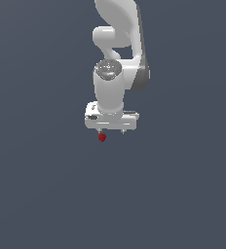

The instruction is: Pick up the object and move it to a goal position.

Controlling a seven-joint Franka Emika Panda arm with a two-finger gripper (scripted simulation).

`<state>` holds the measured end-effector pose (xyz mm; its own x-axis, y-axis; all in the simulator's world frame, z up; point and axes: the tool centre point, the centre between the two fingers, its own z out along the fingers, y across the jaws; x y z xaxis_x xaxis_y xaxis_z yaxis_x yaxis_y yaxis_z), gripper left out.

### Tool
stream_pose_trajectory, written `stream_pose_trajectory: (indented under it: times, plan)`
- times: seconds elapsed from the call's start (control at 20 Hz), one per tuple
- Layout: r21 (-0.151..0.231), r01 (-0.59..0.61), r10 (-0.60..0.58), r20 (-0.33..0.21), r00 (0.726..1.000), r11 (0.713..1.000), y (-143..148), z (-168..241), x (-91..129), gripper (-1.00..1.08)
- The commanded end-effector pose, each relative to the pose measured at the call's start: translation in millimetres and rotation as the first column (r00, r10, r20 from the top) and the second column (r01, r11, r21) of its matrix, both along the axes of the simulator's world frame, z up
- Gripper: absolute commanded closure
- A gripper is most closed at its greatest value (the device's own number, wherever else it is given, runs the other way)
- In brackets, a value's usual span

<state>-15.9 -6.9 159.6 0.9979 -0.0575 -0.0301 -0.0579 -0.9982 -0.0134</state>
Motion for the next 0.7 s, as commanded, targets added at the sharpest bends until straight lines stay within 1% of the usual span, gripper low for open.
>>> stream_pose_trajectory:
  times: [0.0,0.2,0.35,0.5,0.65]
  plan:
    - [0.0,0.029,-0.029,0.0,1.0,1.0,-3,-5,-3,-0.92]
    - [-0.001,0.101,-0.101,0.003,0.995,0.995,-9,-18,-9,-0.92]
    - [-0.003,0.173,-0.173,0.006,0.985,0.985,-16,-30,-16,-0.92]
    - [-0.005,0.261,-0.261,0.01,0.965,0.965,-24,-44,-26,-0.92]
    - [-0.008,0.348,-0.348,0.015,0.937,0.937,-33,-58,-36,-0.92]
